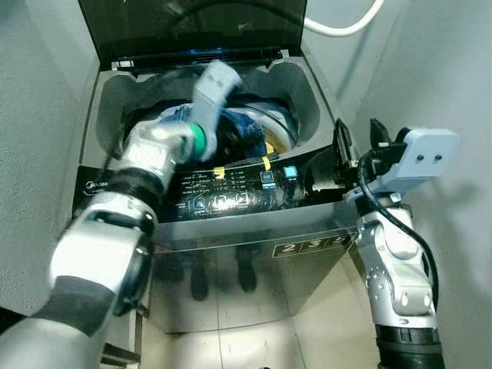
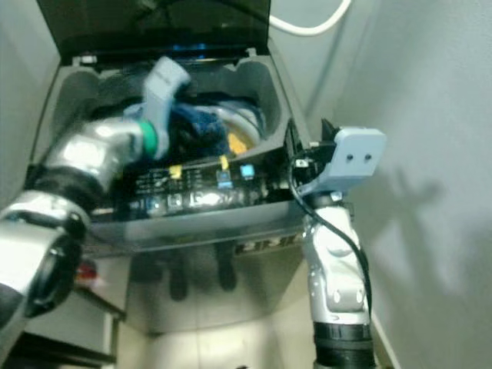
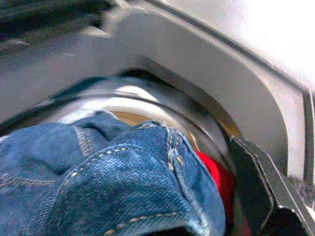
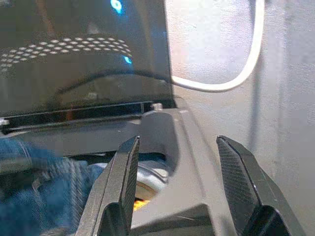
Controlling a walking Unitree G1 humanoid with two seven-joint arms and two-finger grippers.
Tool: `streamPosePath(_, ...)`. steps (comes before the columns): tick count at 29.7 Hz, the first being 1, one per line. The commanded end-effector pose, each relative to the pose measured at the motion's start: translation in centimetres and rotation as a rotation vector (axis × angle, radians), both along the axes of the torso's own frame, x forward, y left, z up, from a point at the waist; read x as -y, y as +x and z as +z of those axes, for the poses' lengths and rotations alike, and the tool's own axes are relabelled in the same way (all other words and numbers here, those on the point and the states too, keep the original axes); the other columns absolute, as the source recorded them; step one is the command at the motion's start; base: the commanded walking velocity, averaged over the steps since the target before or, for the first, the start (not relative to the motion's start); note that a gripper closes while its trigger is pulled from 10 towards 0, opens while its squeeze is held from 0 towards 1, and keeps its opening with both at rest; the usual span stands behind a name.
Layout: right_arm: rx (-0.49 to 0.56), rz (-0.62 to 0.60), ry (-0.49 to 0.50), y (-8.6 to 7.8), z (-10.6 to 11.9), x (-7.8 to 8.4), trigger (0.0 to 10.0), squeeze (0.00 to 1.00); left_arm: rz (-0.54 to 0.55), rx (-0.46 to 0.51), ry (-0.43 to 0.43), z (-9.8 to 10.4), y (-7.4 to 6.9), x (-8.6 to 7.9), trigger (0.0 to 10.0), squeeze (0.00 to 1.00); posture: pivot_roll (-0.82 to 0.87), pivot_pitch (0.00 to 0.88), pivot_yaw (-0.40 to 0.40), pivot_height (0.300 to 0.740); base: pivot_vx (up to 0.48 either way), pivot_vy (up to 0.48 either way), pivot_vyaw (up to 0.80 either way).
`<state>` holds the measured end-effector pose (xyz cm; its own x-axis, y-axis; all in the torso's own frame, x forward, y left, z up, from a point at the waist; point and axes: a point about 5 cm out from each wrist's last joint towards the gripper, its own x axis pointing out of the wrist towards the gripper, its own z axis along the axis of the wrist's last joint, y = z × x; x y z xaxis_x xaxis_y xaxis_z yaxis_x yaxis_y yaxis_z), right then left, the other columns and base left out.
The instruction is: Clothes washing
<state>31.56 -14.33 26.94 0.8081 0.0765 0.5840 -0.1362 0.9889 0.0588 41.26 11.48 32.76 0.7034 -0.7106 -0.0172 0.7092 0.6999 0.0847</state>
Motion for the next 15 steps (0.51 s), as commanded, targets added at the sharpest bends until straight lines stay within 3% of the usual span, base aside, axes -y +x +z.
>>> streamPosePath(1, -0.022, 0.022, 0.000, 0.2, -0.4, -0.4, 10.0, 0.00, -0.005, -0.028, -0.069, 0.6, -0.1, -0.4, 10.0, 0.00, 0.01, 0.184, 0.064, 0.740, 0.000, 0.000, 0.00)
streamPosePath(2, -0.023, 0.026, 0.000, 0.2, -0.3, -0.5, 10.0, 0.00, 0.000, 0.007, -0.114, 1.7, -0.3, -0.9, 10.0, 0.00, 0.01, 0.181, 0.059, 0.740, 0.000, 0.000, 0.00)
streamPosePath(3, -0.024, 0.030, 0.000, 0.3, -0.3, -0.5, 10.0, 0.00, 0.003, 0.102, -0.171, 3.4, -0.7, -1.5, 10.0, 0.00, 0.02, 0.180, 0.058, 0.740, 0.000, 0.000, 0.00)
streamPosePath(7, -0.026, 0.035, 0.001, 0.4, -0.3, -0.6, 10.0, 0.00, -0.025, 0.200, -0.231, 5.4, -1.7, -2.3, 10.0, 0.00, 0.02, 0.181, 0.058, 0.740, 0.000, 0.000, 0.00)
streamPosePath(8, -0.027, 0.037, 0.002, 0.4, -0.3, -0.7, 10.0, 0.00, -0.091, 0.206, -0.267, 6.1, -2.5, -2.4, 10.0, 0.00, 0.02, 0.181, 0.059, 0.740, 0.000, 0.000, 0.00)
streamPosePath(9, -0.029, 0.038, 0.003, 0.4, -0.4, -0.8, 10.0, 0.00, -0.239, 0.179, -0.366, 6.8, -4.2, -2.2, 10.0, 0.00, 0.02, 0.181, 0.064, 0.740, 0.000, 0.000, 0.00)
streamPosePath(10, -0.029, 0.038, 0.003, 0.4, -0.4, -0.8, 10.0, 0.00, -0.239, 0.179, -0.366, 6.8, -4.2, -2.2, 10.0, 0.00, 0.02, 0.181, 0.064, 0.740, 0.000, 0.000, 0.00)
streamPosePath(11, -0.030, 0.038, 0.003, 0.4, -0.4, -0.8, 10.0, 0.00, -0.289, 0.155, -0.435, 7.0, -4.7, -2.1, 10.0, 0.00, 0.02, 0.181, 0.064, 0.740, 0.000, 0.000, 0.00)
streamPosePath(12, -0.030, 0.037, 0.003, 0.3, -0.4, -0.8, 10.0, 0.00, -0.305, 0.096, -0.544, 7.4, -4.8, -2.3, 10.0, 0.00, 0.02, 0.182, 0.070, 0.740, 0.000, 0.000, 0.00)
streamPosePath(13, -0.030, 0.037, 0.003, 0.3, -0.4, -0.8, 10.0, 0.00, -0.305, 0.096, -0.544, 7.4, -4.8, -2.3, 10.0, 0.00, 0.02, 0.182, 0.070, 0.740, 0.000, 0.000, 0.00)
streamPosePath(15, -0.031, 0.031, 0.004, 0.3, -0.5, -0.6, 10.0, 0.00, -0.259, -0.029, -0.699, 7.5, -4.4, -2.5, 10.0, 0.00, 0.02, 0.183, 0.072, 0.740, 0.000, 0.000, 0.00)
